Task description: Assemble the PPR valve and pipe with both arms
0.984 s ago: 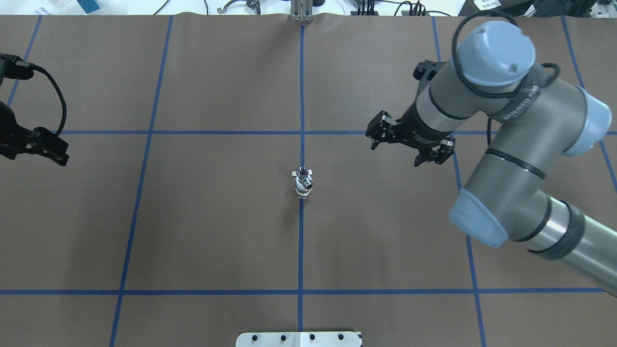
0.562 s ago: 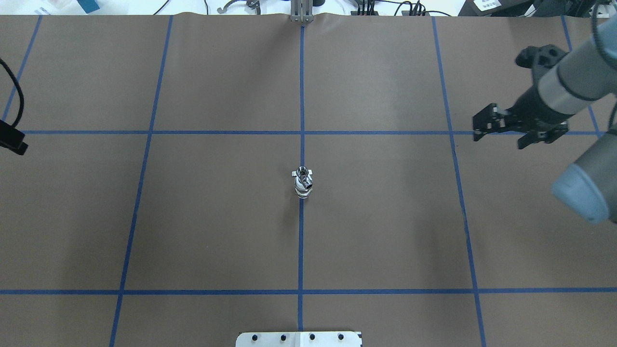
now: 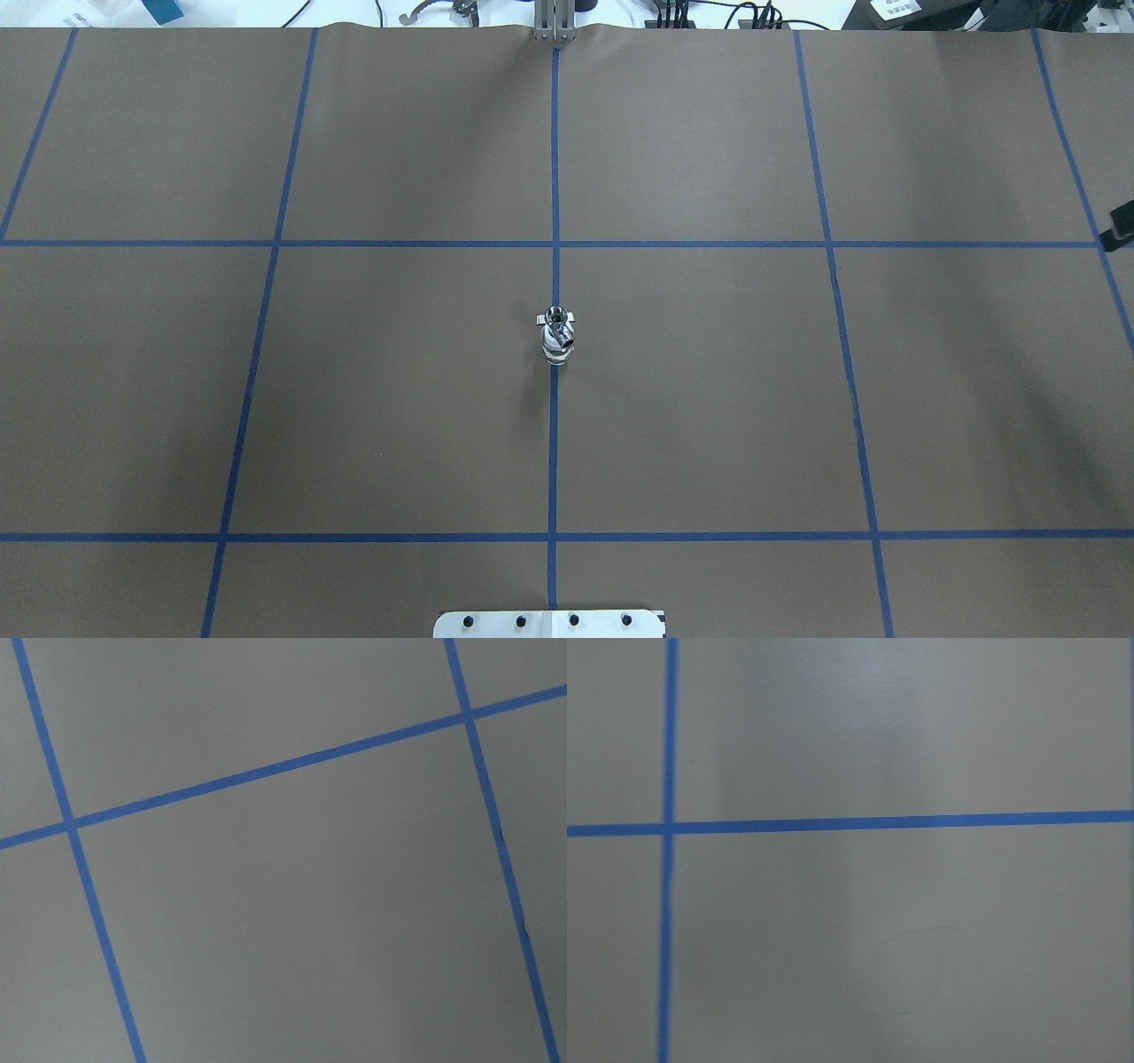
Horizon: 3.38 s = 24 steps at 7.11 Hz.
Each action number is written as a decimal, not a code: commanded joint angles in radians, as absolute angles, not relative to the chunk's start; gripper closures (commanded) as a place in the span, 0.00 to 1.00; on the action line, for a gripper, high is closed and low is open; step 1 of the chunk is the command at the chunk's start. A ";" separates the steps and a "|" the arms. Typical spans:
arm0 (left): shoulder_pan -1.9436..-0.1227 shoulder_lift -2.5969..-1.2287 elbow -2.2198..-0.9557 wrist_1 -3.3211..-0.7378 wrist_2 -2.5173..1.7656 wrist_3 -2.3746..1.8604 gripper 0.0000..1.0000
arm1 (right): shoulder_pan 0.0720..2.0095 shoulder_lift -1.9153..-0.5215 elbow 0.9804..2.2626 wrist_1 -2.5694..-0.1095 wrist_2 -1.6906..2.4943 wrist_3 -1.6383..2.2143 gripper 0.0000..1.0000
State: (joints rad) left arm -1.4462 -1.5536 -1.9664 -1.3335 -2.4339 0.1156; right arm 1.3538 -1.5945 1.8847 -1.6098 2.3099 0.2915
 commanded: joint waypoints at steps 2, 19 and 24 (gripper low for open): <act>-1.479 -1.551 -1.937 -1.339 -2.354 0.173 0.01 | 1.512 -1.617 1.804 -1.608 2.419 0.080 0.00; -1.496 -1.545 -1.838 -1.342 -2.342 0.110 0.01 | 1.470 -1.614 1.813 -1.606 2.332 0.123 0.00; -1.496 -1.543 -1.890 -1.345 -2.341 0.109 0.01 | 1.463 -1.614 1.813 -1.606 2.330 0.124 0.00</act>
State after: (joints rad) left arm -1.4956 -1.5443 -1.8622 -1.3442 -2.3421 0.1089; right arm 1.4637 -1.6145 1.8130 -1.6061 2.3302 0.1232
